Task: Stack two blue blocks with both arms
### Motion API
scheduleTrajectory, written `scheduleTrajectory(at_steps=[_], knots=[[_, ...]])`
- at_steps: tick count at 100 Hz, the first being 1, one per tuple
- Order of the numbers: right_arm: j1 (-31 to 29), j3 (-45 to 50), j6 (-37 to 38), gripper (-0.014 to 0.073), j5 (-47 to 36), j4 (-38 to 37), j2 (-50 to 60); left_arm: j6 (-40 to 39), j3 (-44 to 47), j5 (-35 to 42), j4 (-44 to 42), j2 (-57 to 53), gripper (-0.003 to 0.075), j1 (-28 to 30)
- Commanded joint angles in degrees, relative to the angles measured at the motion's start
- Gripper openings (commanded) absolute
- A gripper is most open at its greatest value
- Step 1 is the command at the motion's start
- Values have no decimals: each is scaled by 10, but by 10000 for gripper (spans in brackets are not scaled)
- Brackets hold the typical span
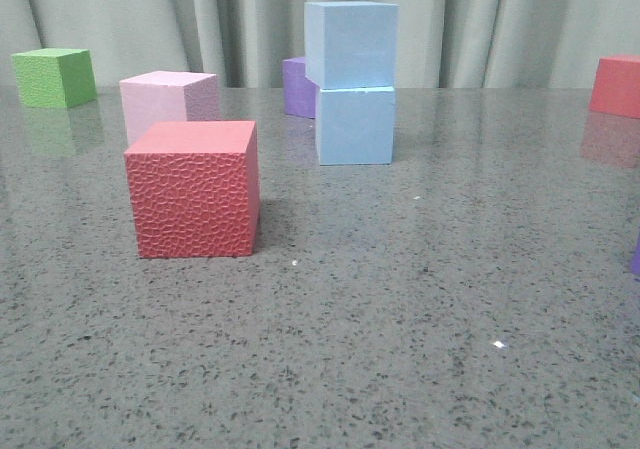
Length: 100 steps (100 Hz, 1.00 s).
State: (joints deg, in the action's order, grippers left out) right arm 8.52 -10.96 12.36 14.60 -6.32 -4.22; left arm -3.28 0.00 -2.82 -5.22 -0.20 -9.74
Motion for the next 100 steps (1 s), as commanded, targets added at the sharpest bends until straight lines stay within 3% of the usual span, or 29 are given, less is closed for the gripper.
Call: scheduleTrajectory(at_steps=[1,14,70,100], knots=[[-15,13,-42,-123,-69,43,20,-5,24,48,1,-19,-19,-1],[-27,32,-79,-123,-72,85,48,-5,24,48,1,-19,-19,-1],[-29,115,-81,-123,-182,85,61,-5,24,48,1,-19,-19,-1],[-29,116,-81,-123,-182,85,61,-5,24,48,1,-19,-19,-1]])
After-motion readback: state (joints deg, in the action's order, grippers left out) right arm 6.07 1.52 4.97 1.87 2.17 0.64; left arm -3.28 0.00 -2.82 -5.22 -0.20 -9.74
